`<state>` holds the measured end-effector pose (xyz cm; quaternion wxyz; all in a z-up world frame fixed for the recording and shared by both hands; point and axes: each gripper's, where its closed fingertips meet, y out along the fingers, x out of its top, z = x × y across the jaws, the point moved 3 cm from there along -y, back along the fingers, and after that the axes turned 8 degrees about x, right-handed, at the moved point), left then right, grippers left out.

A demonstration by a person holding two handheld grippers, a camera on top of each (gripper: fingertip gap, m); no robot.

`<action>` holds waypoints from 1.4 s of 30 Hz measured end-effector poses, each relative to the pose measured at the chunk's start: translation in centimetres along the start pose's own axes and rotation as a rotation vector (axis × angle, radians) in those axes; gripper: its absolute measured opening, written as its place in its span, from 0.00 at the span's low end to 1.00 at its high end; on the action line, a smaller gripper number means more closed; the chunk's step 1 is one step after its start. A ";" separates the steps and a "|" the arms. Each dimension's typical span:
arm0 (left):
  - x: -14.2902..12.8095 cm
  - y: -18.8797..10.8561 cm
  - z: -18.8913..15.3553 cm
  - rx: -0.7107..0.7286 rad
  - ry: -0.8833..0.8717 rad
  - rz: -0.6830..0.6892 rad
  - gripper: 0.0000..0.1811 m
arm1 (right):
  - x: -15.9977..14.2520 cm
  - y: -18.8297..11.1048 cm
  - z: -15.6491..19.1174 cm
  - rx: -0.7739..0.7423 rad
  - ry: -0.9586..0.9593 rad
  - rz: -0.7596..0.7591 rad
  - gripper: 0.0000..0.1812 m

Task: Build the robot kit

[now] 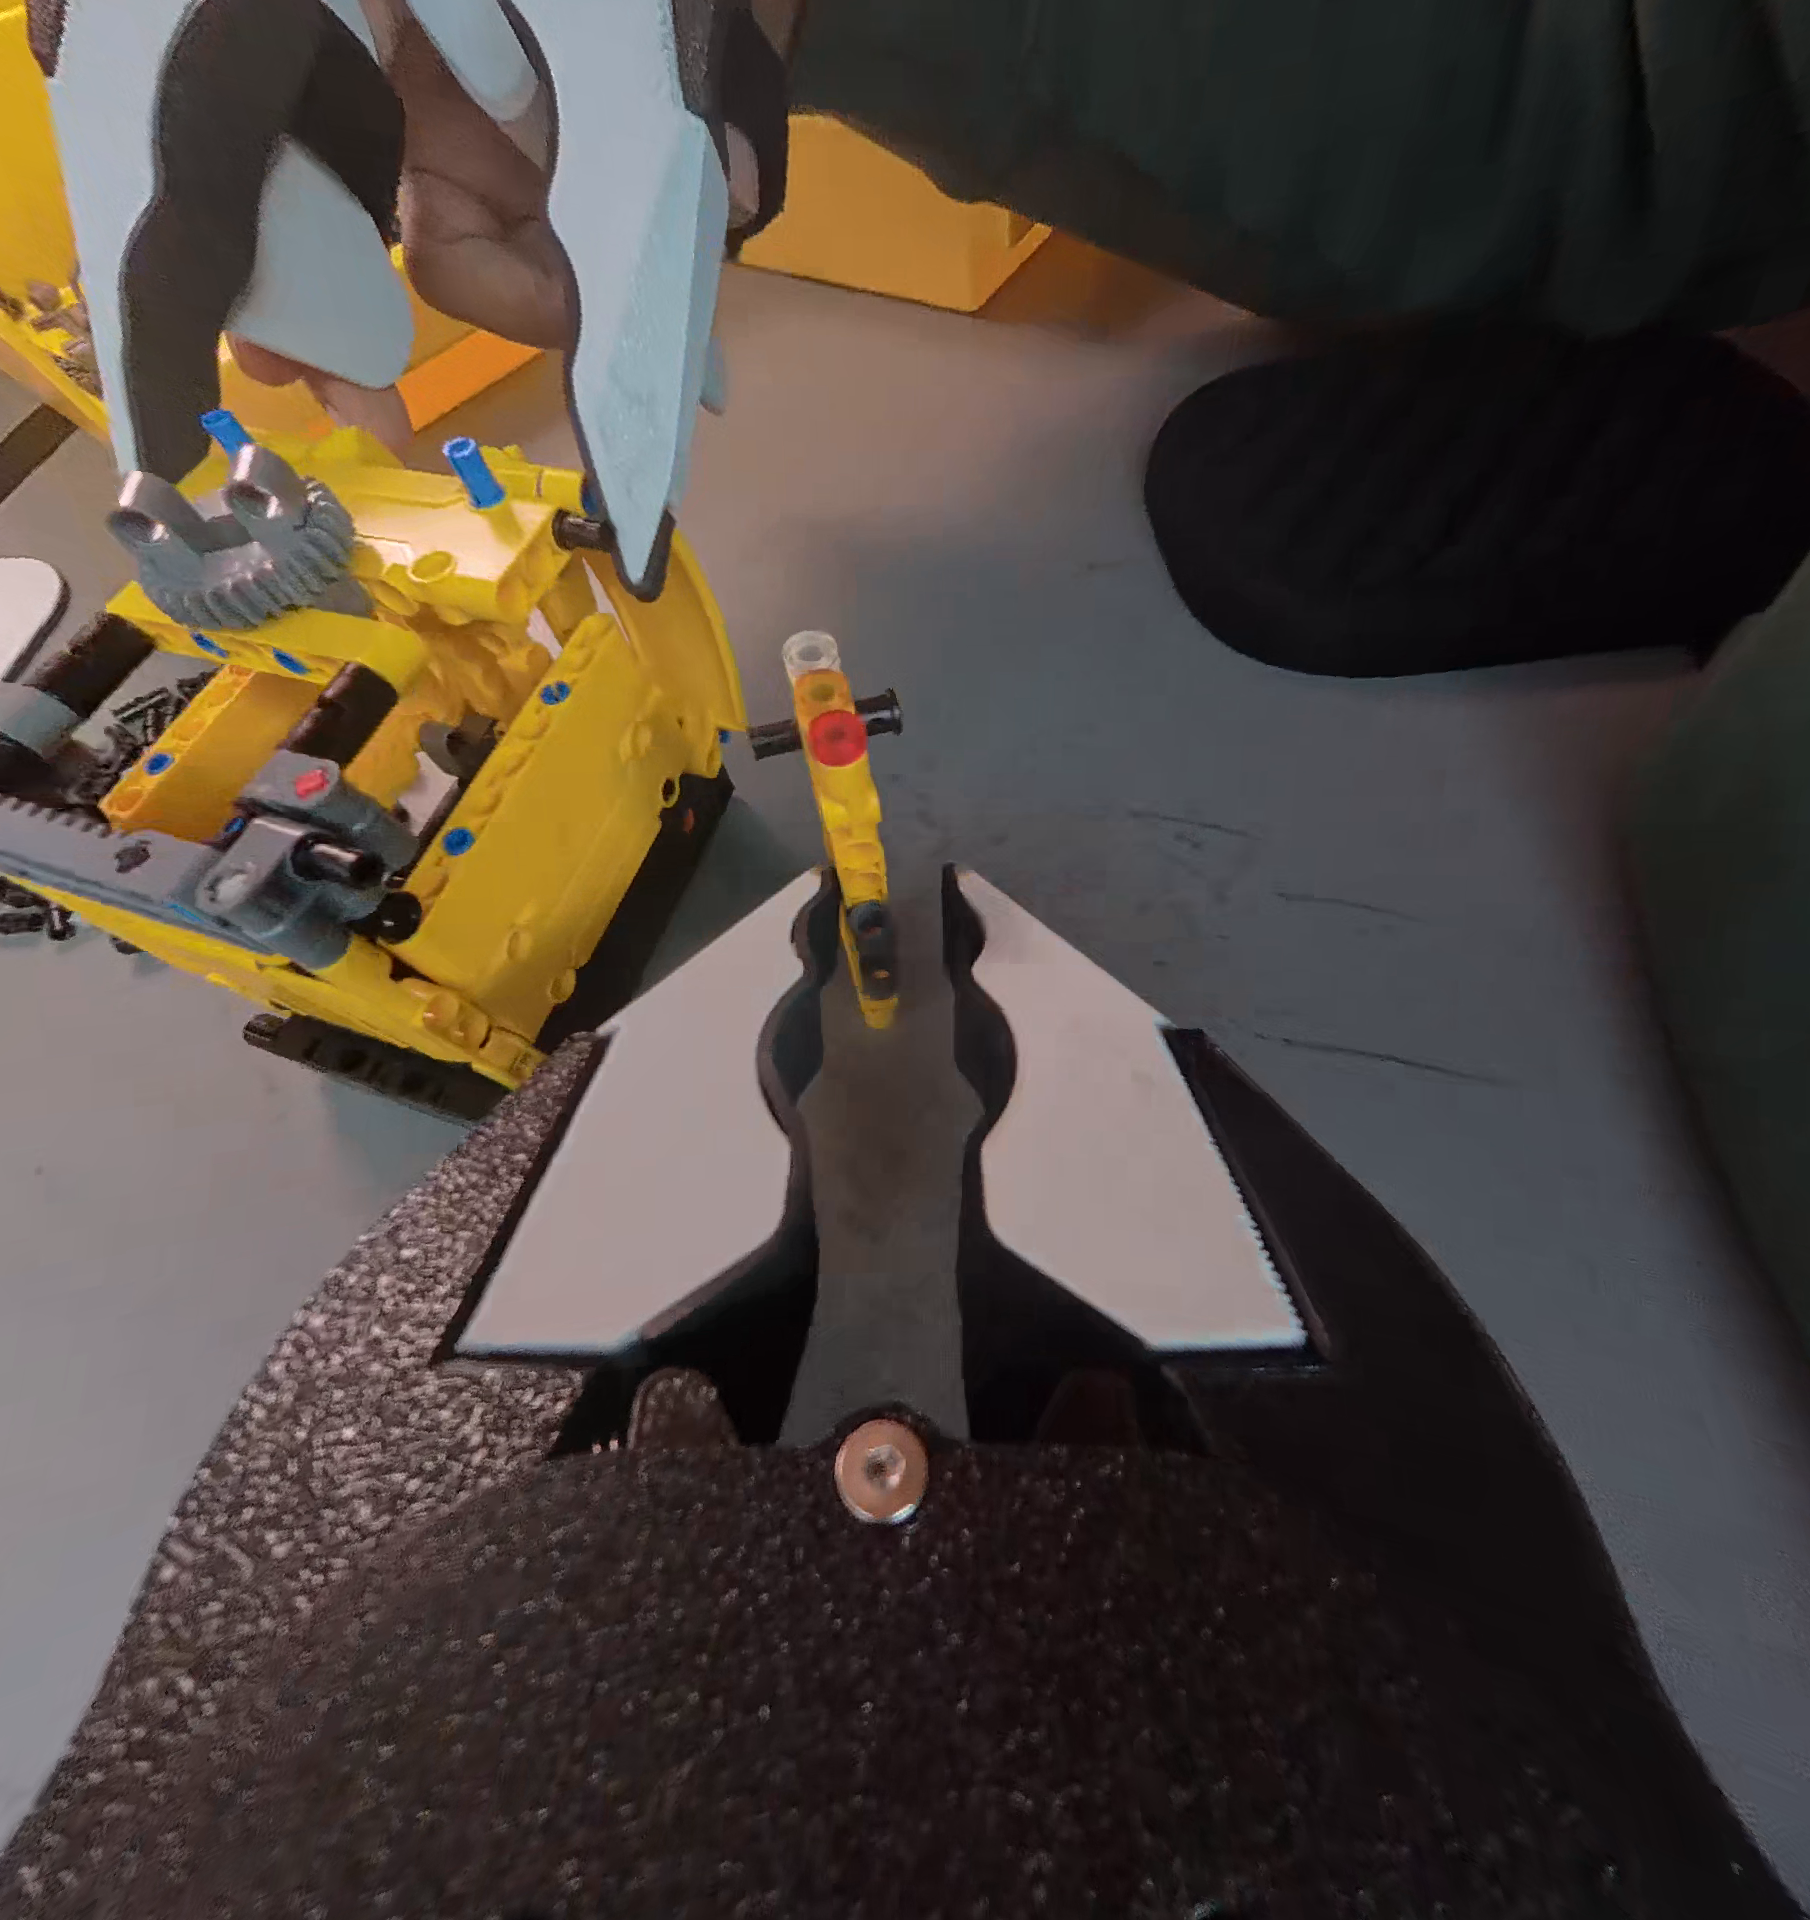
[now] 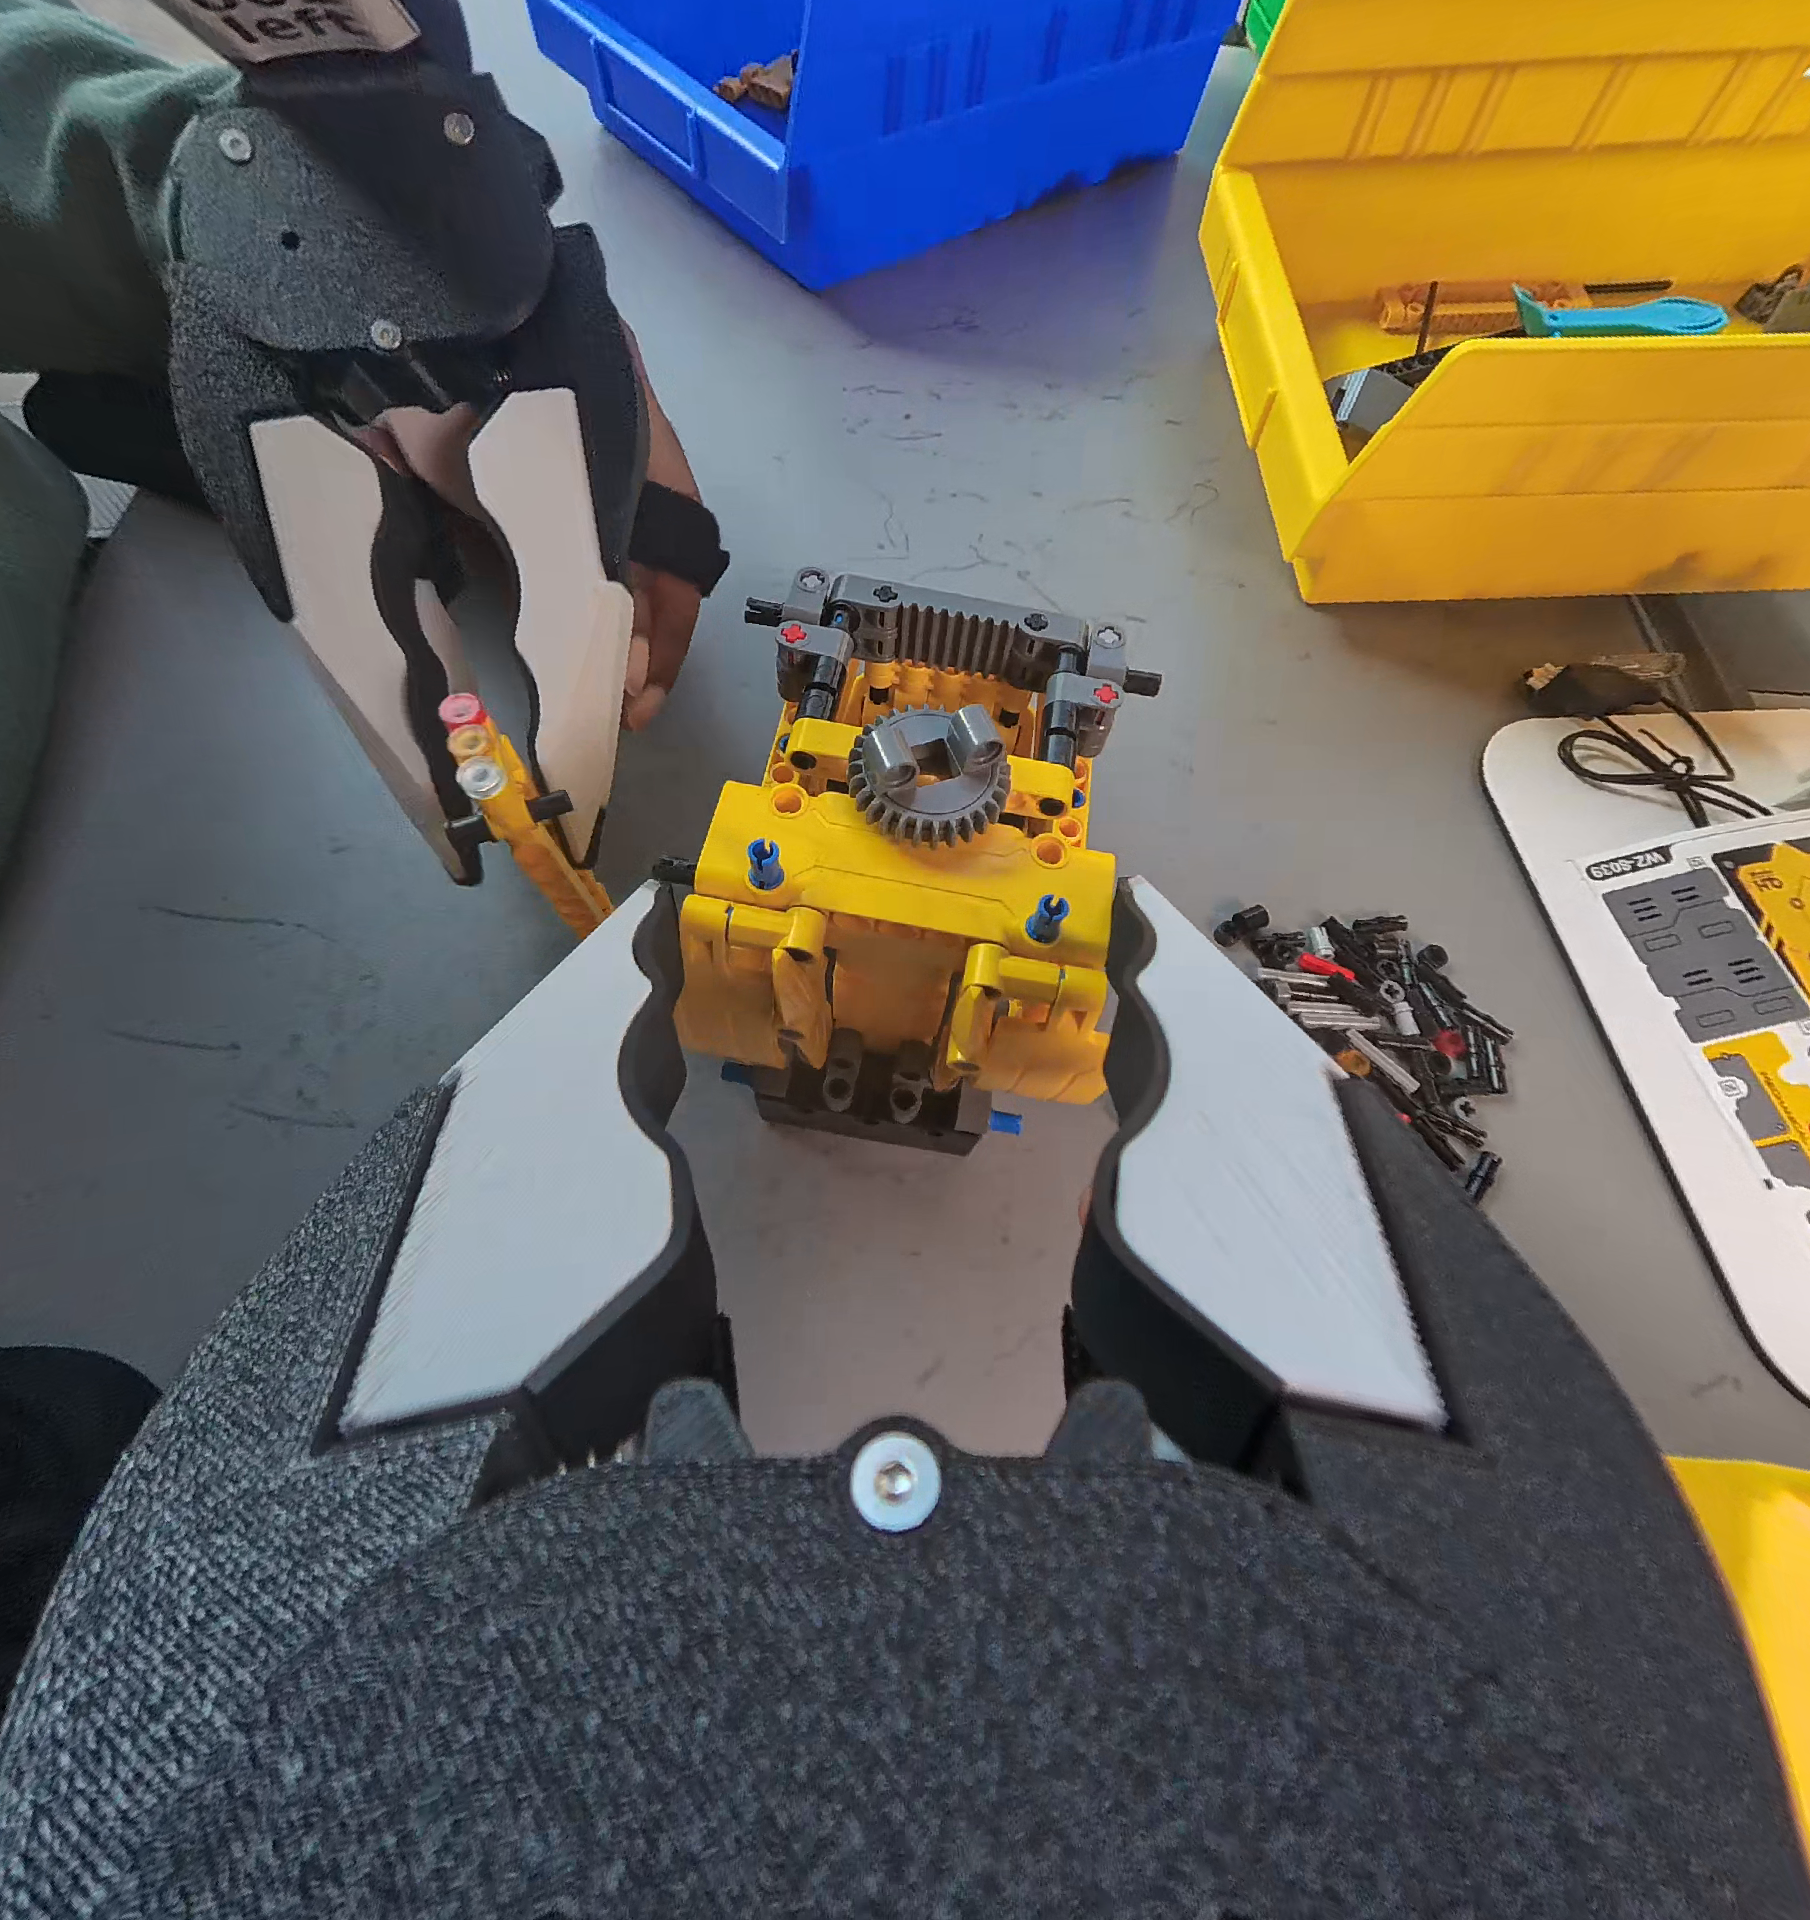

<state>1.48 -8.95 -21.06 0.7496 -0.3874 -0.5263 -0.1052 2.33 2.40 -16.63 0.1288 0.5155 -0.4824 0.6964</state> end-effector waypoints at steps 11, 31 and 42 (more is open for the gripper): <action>0.8 -1.1 1.3 0.000 -0.080 -0.053 0.04 | 4.1 -3.5 4.6 -0.040 -0.146 -0.028 0.37; 3.2 -2.7 0.5 -0.160 -0.222 -0.230 0.04 | 1.7 1.8 8.7 0.159 0.007 -0.197 0.04; 2.3 -2.5 0.8 -0.187 -0.272 -0.167 0.04 | 1.8 0.5 8.1 0.083 0.034 -0.207 0.19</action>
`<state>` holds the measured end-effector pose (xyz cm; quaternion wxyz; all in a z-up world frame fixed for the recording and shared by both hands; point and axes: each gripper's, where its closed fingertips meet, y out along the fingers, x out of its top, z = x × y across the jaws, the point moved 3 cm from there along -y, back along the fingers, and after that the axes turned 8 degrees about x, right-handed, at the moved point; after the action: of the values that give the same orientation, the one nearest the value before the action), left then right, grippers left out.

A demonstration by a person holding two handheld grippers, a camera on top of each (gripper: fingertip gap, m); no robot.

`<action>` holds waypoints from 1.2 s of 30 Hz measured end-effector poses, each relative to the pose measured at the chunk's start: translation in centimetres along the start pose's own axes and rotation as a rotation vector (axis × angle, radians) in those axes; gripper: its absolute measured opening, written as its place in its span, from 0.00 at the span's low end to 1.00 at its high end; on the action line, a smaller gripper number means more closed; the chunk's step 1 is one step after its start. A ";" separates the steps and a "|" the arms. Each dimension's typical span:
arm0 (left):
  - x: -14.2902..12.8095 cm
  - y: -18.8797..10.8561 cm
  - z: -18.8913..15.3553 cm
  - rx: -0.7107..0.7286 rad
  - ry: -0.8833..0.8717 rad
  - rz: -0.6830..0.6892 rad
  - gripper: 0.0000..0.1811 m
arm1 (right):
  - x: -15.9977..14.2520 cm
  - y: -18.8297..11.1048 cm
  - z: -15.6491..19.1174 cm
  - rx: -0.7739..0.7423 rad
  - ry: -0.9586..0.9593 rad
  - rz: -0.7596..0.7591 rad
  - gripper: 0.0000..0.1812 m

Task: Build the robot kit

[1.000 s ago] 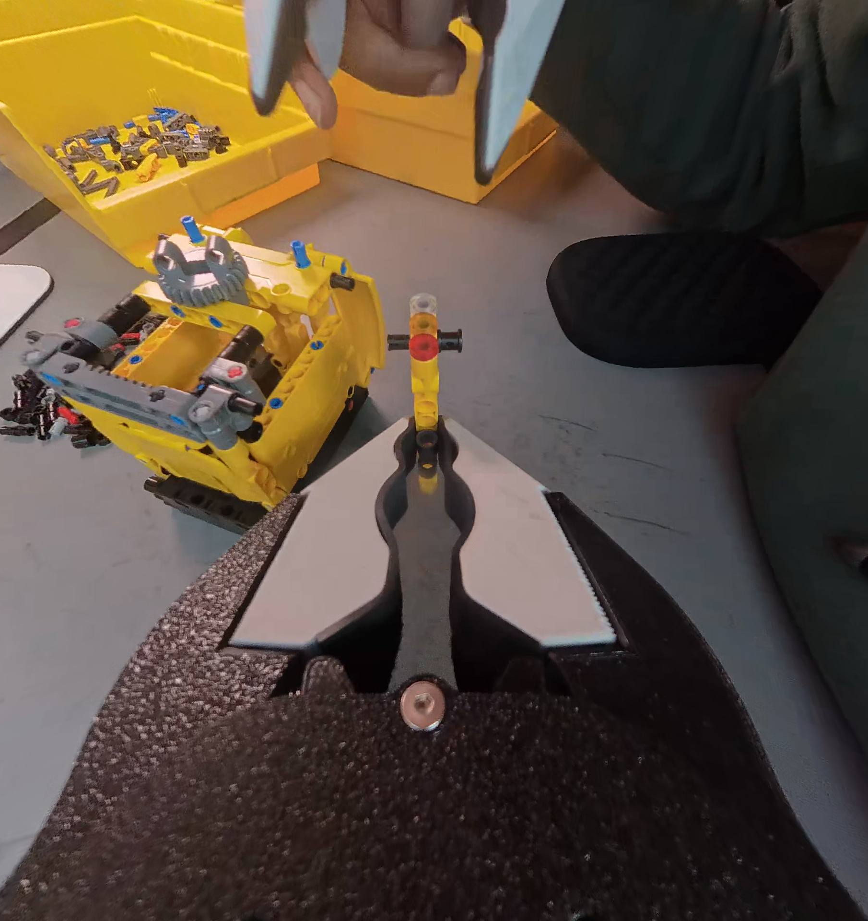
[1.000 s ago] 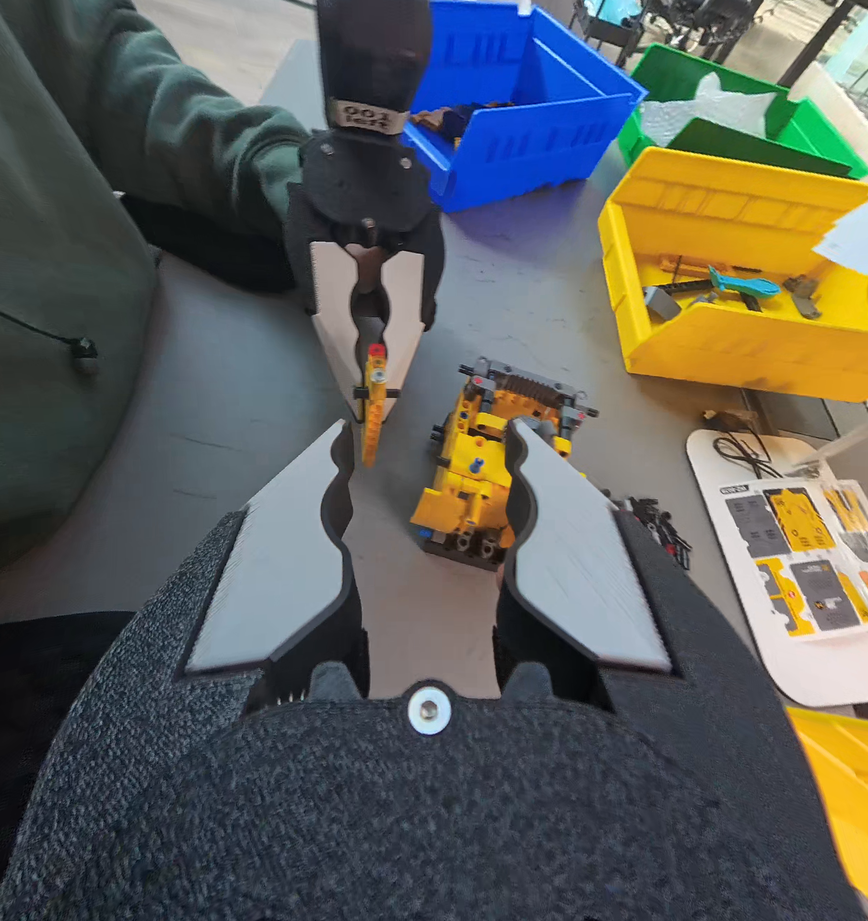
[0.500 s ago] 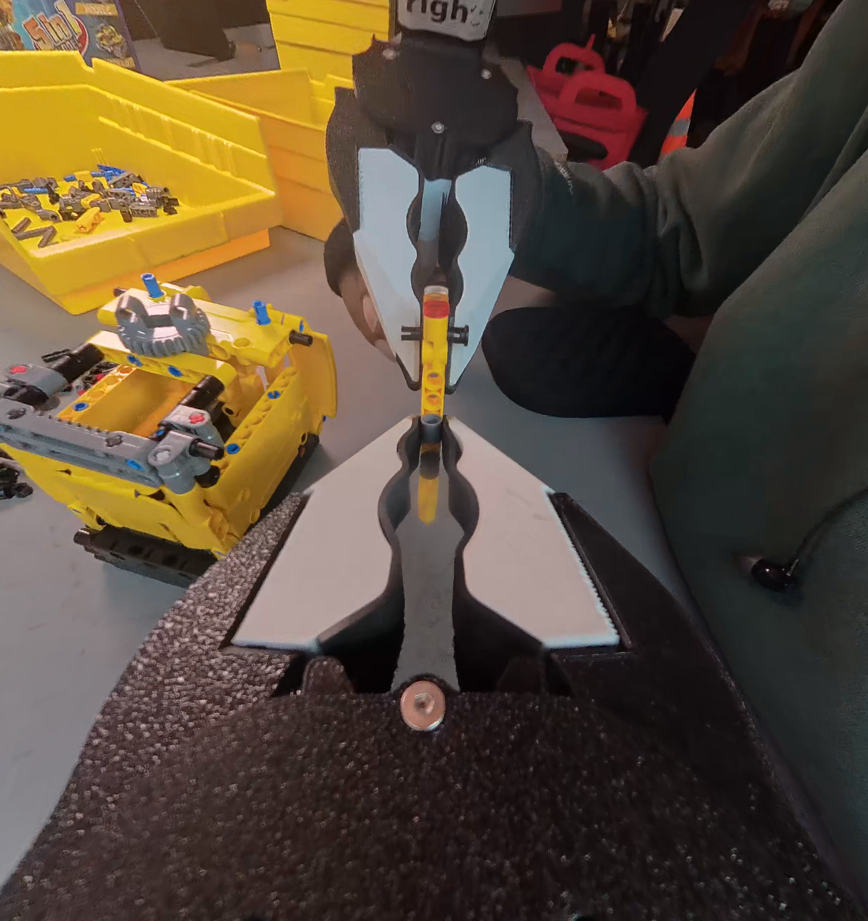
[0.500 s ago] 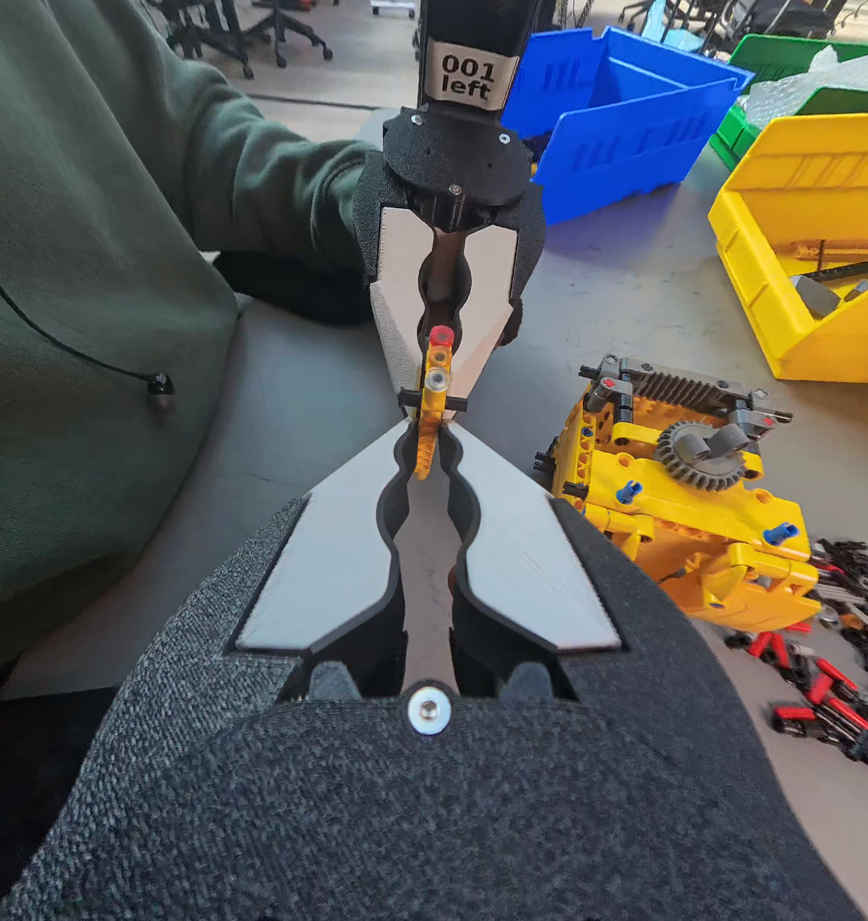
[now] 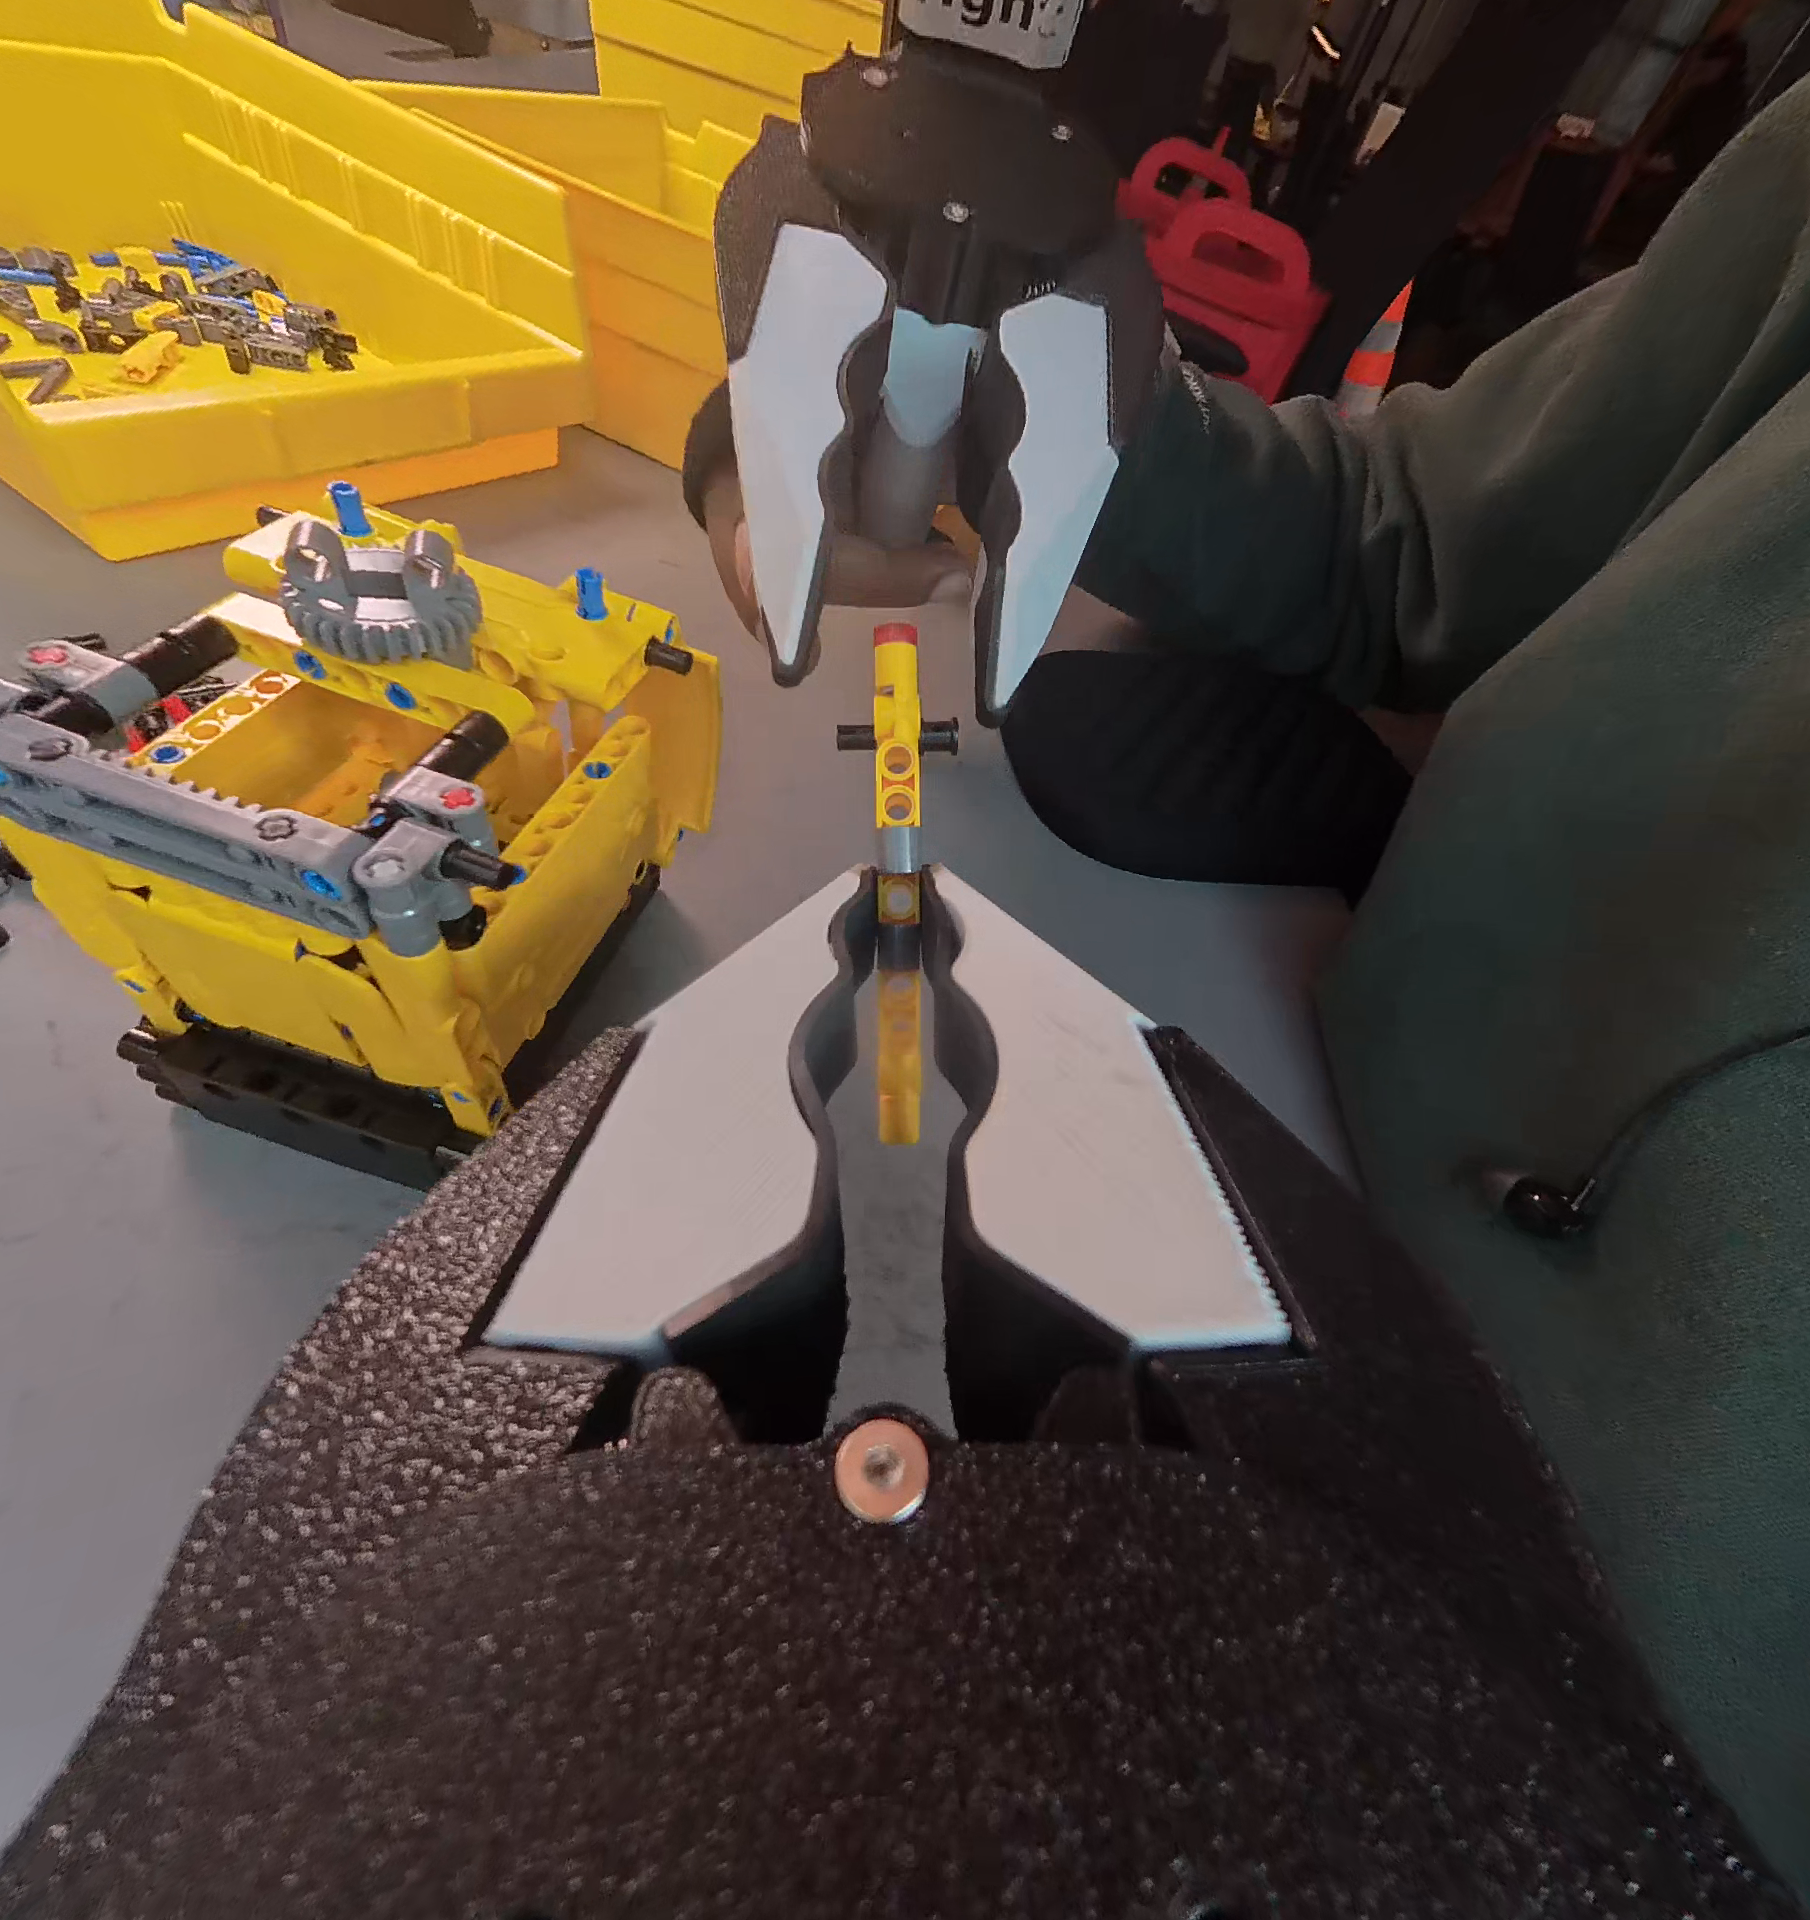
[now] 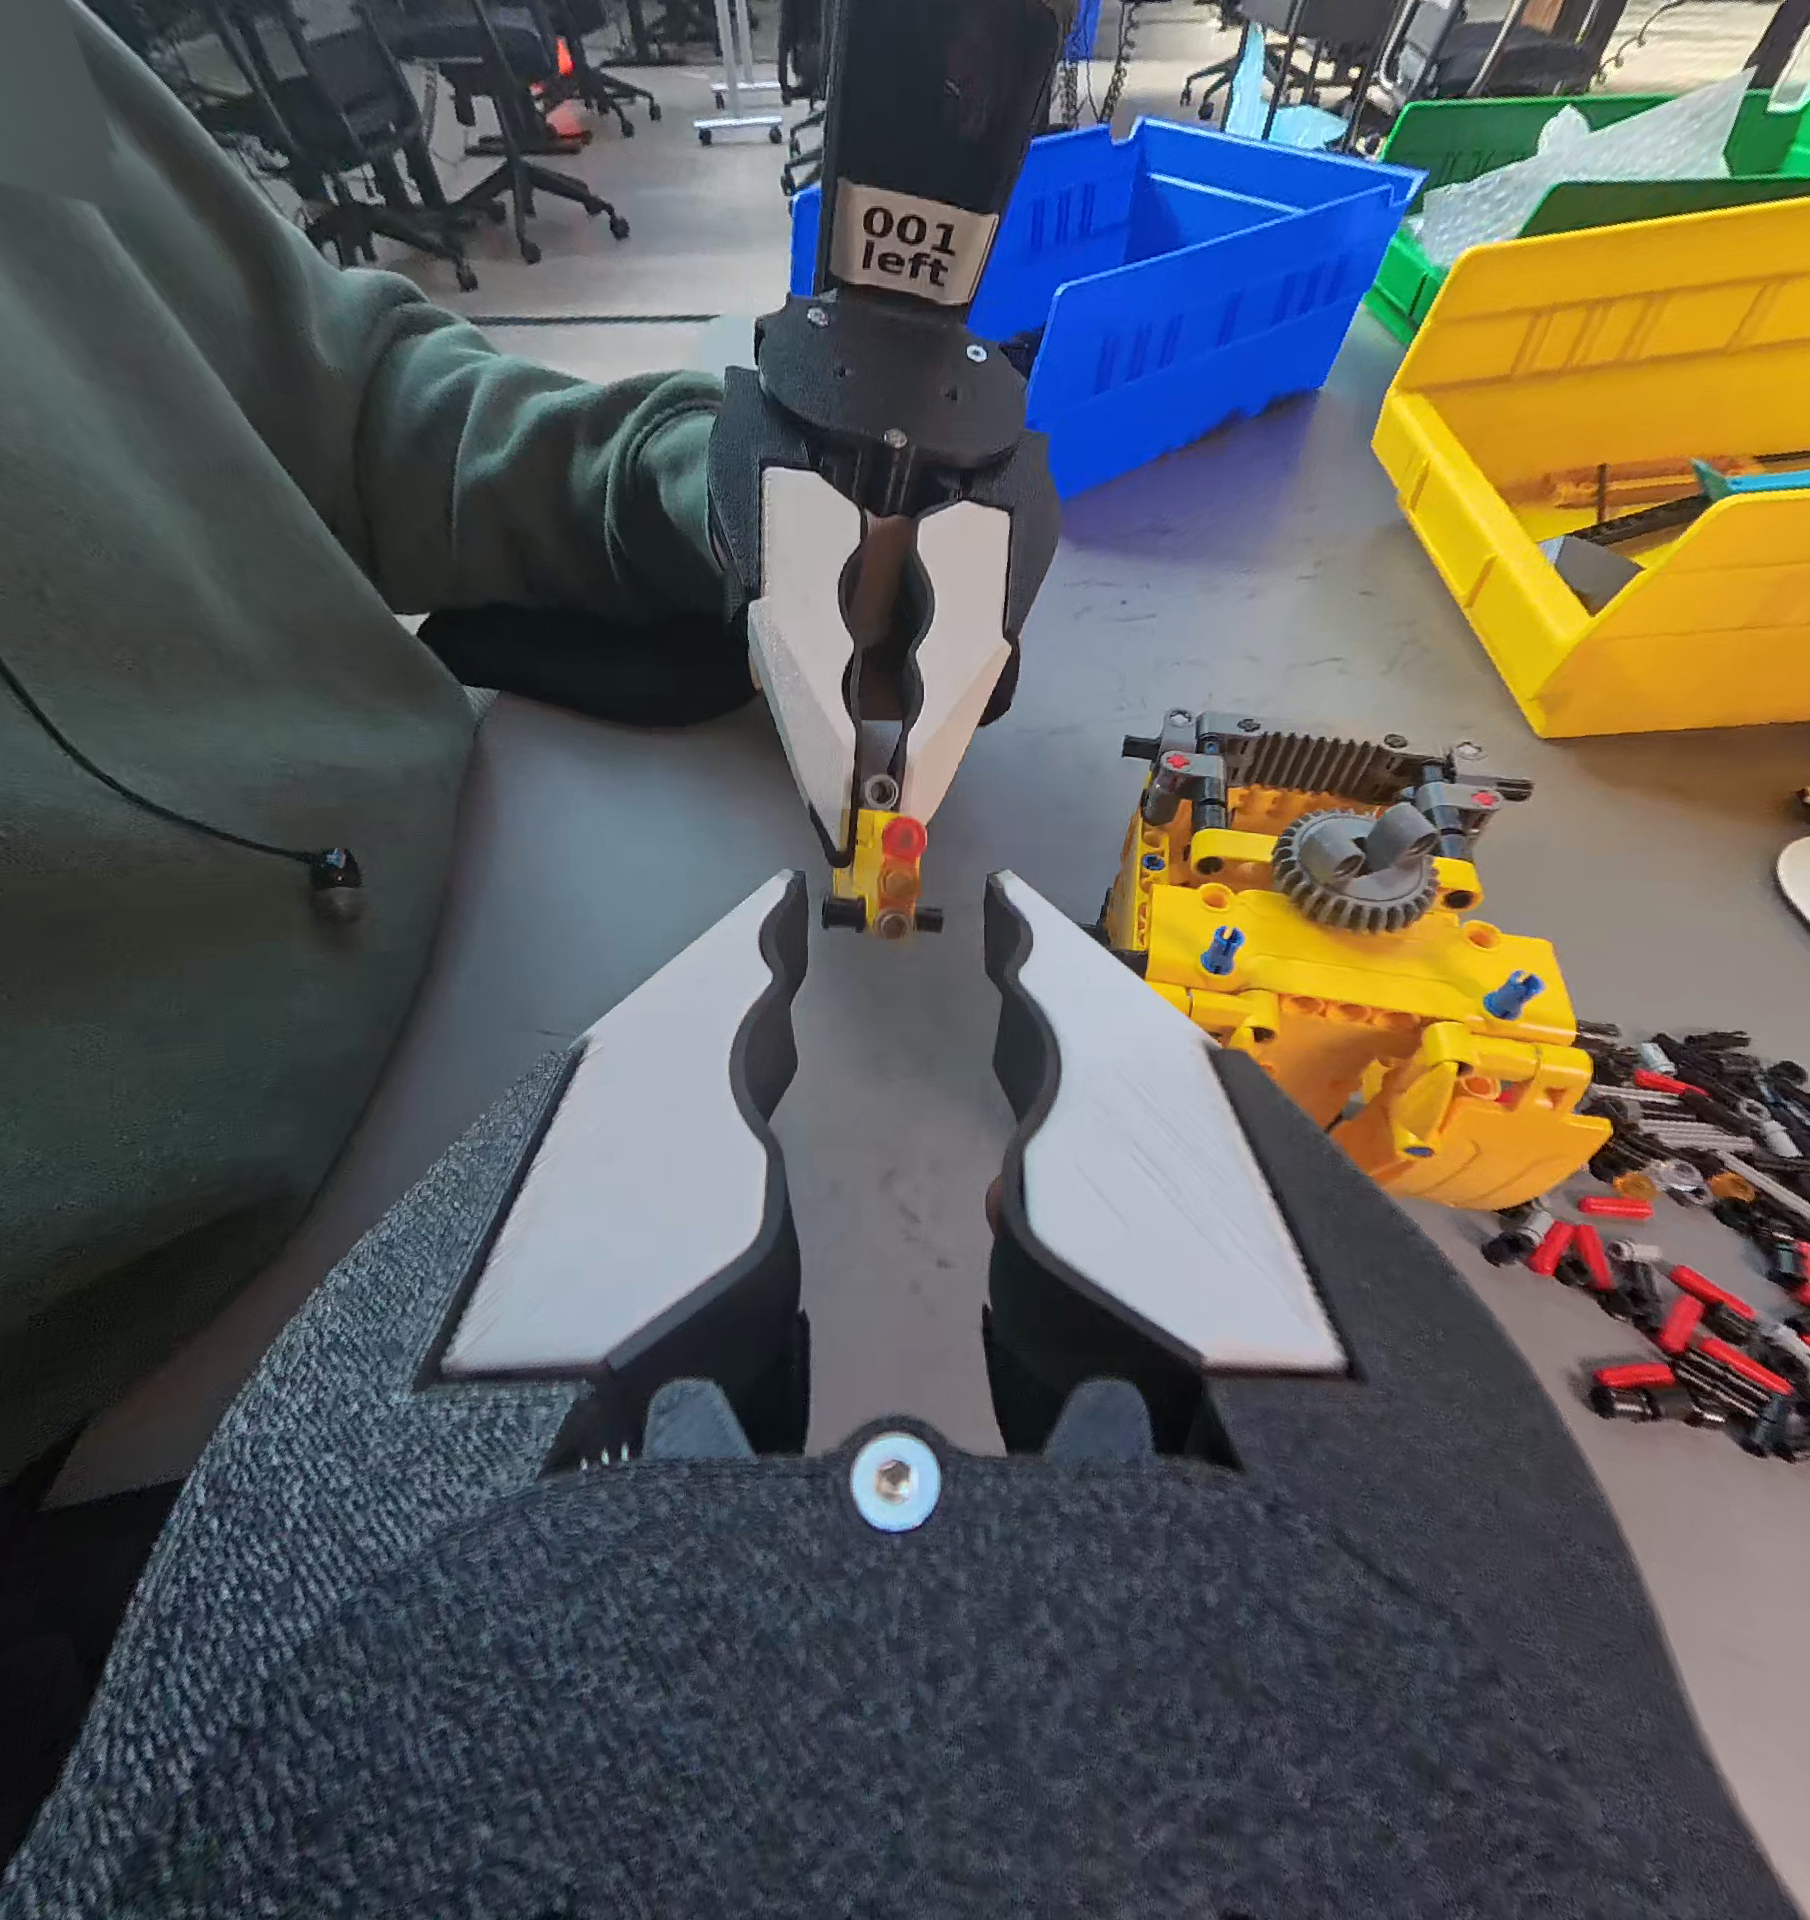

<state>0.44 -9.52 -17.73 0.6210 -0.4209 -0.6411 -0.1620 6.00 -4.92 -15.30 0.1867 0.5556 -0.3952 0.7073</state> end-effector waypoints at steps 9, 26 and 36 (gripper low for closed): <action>0.5 -0.2 0.2 0.010 -0.023 -0.048 0.04 | -0.7 0.6 -0.2 0.049 0.067 -0.038 0.04; 2.2 -2.0 1.2 0.022 -0.063 -0.185 0.05 | 0.2 -1.5 -0.7 0.027 0.134 -0.268 0.04; 0.9 -1.6 1.9 0.082 -0.003 -0.100 0.04 | -1.3 -0.9 -1.8 -0.086 0.098 -0.156 0.06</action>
<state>-1.91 -8.78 -16.71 0.6279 -0.3629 -0.6682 -0.1659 5.88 -2.73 -16.32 0.2840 0.5411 -0.3710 0.6992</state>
